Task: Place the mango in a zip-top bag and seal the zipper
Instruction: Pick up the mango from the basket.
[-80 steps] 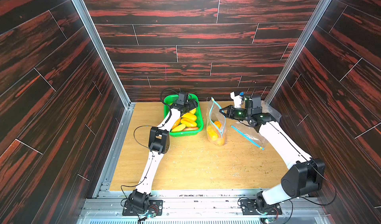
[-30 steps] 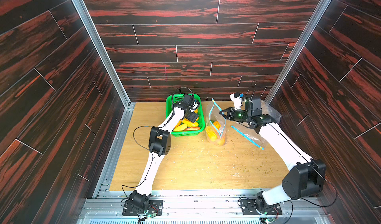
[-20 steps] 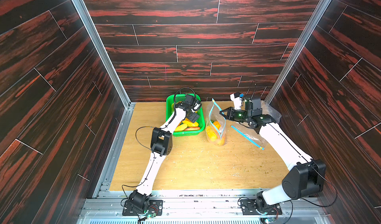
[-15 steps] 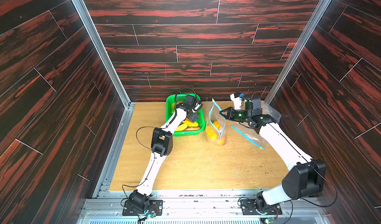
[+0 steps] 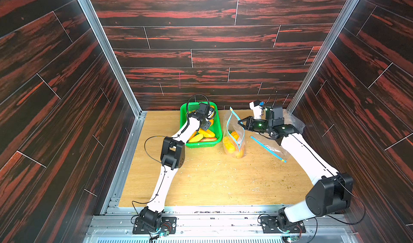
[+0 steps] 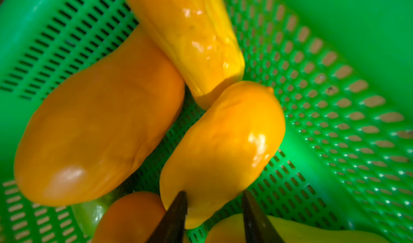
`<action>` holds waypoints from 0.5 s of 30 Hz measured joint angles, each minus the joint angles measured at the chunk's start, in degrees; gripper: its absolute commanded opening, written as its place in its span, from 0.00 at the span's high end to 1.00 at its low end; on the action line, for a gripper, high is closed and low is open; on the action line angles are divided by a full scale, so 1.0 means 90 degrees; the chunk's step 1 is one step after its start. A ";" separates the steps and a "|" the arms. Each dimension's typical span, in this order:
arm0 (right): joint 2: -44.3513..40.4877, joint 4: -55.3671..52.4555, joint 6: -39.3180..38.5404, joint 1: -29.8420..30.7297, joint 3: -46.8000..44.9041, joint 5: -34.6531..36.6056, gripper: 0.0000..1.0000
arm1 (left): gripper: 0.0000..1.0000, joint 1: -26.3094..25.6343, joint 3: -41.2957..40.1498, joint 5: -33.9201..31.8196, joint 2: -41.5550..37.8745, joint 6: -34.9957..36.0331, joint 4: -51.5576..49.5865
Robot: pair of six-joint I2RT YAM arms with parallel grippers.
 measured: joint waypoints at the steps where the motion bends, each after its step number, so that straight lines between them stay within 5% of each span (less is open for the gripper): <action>1: 0.0000 0.0000 0.0000 0.0000 0.0000 -0.0002 1.00 | 0.25 0.0012 -0.0010 0.0029 -0.0002 -0.0027 0.0019; 11: 0.0002 0.0000 -0.0024 -0.0002 -0.0034 -0.0007 1.00 | 0.09 0.0070 -0.0189 0.0420 -0.0119 0.0250 0.0185; 15: 0.0000 0.0002 -0.0027 0.0000 -0.0036 -0.0007 1.00 | 0.05 0.0063 0.0806 0.0505 0.0384 0.0401 -0.0172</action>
